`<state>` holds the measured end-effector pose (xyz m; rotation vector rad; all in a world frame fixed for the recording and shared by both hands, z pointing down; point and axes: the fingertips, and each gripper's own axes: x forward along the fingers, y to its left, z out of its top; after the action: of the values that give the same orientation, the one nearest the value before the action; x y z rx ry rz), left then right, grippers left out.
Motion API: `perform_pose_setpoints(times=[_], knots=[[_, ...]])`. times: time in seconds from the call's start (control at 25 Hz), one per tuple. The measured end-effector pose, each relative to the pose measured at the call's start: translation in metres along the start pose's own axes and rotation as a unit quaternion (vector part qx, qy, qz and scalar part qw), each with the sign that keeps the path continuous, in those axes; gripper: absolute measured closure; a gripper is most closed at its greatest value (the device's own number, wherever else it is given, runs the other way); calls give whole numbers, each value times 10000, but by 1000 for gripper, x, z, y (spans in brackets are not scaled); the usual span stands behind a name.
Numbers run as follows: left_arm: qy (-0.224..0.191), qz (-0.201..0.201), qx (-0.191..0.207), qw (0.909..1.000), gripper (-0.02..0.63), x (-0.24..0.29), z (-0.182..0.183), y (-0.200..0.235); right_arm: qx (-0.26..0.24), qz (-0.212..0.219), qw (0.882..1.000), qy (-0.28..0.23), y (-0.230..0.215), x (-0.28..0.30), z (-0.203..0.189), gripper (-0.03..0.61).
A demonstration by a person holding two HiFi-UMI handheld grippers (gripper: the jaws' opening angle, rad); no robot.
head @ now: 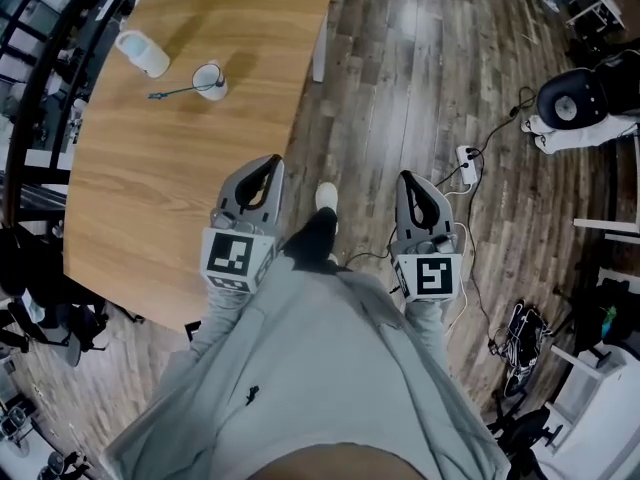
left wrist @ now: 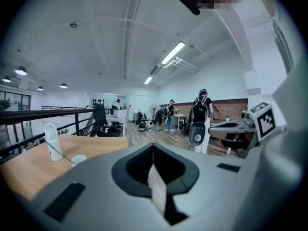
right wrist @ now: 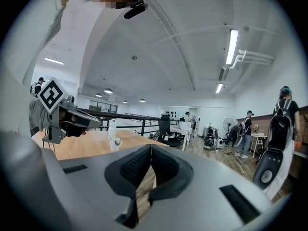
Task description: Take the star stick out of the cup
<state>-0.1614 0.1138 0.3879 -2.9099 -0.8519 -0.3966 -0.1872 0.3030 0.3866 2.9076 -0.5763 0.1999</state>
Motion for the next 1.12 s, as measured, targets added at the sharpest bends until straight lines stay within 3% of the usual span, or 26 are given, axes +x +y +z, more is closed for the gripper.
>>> perform_pose_setpoints(times=[0.2,0.56,1.12], knots=[[-47,133,-153,9998,594,48,14,30,34,-14,10000,-4,-30,54,10,561],[-50,478,-373,9981,593,113,33,78,-88,426,9990,80,-61,139,26,561],[-132,1258,-668,9897,592,121,32,142,-274,1208,9923,90,-42,227,37,561]])
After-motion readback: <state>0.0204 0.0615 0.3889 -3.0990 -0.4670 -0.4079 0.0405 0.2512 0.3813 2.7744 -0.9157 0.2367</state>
